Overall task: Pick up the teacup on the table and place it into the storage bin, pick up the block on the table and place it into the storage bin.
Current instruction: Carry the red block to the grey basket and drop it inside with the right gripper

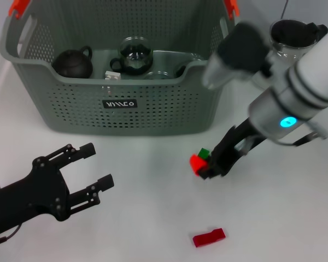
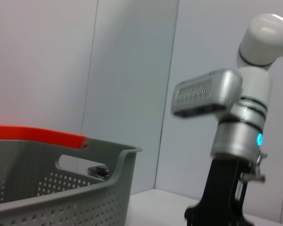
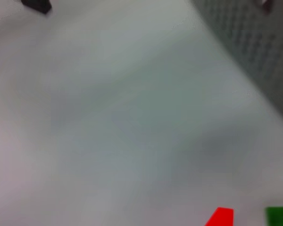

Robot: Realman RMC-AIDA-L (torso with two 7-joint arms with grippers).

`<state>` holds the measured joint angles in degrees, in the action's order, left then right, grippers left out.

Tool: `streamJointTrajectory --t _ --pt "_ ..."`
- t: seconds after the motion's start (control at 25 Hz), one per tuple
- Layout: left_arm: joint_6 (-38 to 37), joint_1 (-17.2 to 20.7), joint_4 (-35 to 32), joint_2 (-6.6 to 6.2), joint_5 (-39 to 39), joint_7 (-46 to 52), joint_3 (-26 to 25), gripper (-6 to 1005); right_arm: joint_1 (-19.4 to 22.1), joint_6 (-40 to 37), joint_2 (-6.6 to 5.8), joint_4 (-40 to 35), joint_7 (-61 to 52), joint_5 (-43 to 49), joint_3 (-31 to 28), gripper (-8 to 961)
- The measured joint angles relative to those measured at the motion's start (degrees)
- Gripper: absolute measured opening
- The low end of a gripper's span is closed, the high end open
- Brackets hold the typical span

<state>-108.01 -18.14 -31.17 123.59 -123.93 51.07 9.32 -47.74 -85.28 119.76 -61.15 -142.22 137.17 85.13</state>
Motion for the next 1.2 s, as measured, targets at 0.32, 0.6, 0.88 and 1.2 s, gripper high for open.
streamJointTrajectory --t 0.32,0.6,0.88,1.2 --pt "0.1 -0.2 0.1 -0.10 0.0 0.0 -0.1 763 5.6 -15.0 0.11 -20.5 3.6 -8.1 -17.5 258" --pt "0.0 -0.4 0.1 -0.11 0.0 0.0 -0.1 763 4.1 -13.7 0.00 -30.6 3.9 -12.5 -26.6 257" --pt "-0.4 -0.9 0.1 -0.01 0.0 0.1 -0.1 763 -5.1 5.6 0.44 -19.2 3.0 -3.4 -20.1 257" --pt "-0.4 -0.7 0.1 0.14 0.0 0.2 -0.1 763 -20.2 28.0 0.20 15.0 2.7 4.0 -16.4 258"
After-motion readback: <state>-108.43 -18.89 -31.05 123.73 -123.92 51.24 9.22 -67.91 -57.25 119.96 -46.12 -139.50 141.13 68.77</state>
